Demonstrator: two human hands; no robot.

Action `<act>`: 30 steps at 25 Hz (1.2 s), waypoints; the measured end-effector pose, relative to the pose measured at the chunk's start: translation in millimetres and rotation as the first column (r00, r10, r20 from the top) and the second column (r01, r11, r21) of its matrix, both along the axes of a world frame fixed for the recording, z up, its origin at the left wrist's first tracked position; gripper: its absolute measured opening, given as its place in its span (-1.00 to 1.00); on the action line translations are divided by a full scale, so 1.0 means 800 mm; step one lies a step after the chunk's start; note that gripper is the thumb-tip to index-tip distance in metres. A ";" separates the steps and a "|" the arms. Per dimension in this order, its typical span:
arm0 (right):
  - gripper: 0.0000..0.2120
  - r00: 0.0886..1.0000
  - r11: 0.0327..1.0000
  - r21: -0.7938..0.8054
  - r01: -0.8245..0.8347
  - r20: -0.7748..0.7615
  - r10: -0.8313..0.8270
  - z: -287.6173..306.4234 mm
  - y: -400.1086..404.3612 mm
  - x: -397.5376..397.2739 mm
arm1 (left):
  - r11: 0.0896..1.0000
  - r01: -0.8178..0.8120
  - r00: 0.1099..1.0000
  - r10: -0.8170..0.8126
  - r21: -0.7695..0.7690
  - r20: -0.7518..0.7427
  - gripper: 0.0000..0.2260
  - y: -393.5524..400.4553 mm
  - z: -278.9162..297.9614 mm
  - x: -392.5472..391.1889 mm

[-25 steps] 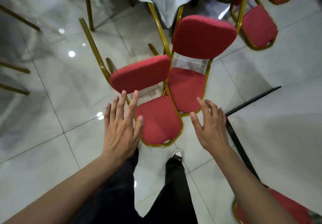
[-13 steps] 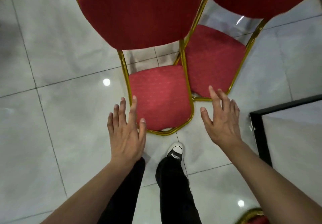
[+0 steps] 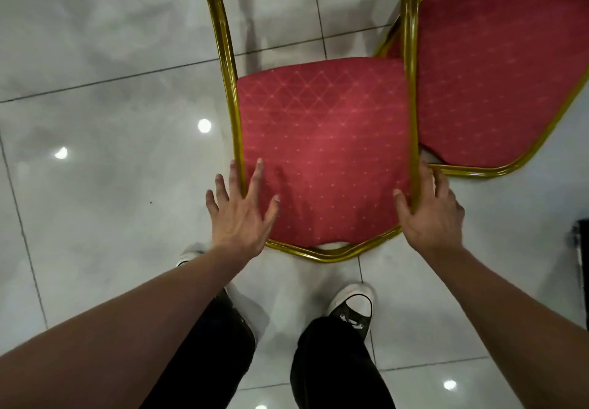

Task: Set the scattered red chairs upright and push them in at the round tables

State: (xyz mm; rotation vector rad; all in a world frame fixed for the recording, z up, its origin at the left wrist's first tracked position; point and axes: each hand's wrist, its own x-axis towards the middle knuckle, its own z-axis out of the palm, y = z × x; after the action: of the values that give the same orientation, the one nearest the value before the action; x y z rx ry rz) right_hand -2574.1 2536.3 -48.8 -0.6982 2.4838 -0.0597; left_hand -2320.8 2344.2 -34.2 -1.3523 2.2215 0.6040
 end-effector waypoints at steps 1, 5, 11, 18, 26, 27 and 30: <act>-0.30 1.000 0.999 0.025 0.021 0.012 -0.022 -0.013 0.001 0.002 | 0.999 -0.022 1.000 0.022 0.034 -0.006 -0.35 -0.001 -0.016 0.001; -0.21 0.954 0.980 0.037 0.193 0.225 -0.196 -0.041 0.004 0.006 | 0.949 -0.216 0.959 0.251 0.230 -0.134 -0.28 -0.002 -0.047 -0.002; -0.09 0.853 0.909 -0.060 0.413 0.375 -0.363 -0.046 -0.002 0.015 | 0.840 -0.361 0.869 0.460 0.405 -0.180 -0.27 -0.017 -0.045 0.000; -0.19 0.906 0.944 -0.034 0.328 0.293 -0.304 0.002 0.002 0.031 | 0.872 -0.373 0.874 0.445 0.316 -0.195 -0.27 -0.022 -0.009 0.019; -0.27 0.963 0.970 -0.034 0.242 0.131 -0.236 0.173 -0.015 0.075 | 0.926 -0.346 0.918 0.368 0.151 -0.147 -0.19 -0.025 0.164 0.039; -0.27 0.964 0.971 -0.019 0.238 0.129 -0.234 0.201 -0.018 0.080 | 0.933 -0.336 0.926 0.352 0.128 -0.135 -0.18 -0.026 0.189 0.042; -0.26 0.969 0.975 0.019 0.220 0.110 -0.221 0.277 -0.026 0.090 | 0.954 -0.295 0.947 0.300 0.063 -0.115 -0.18 -0.033 0.261 0.051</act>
State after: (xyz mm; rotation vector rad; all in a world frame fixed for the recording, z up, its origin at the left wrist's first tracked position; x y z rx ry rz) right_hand -2502.3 2515.3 173.0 -0.4011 2.4422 -0.1679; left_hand -2280.2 2317.6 174.4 -1.6840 2.0967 0.8600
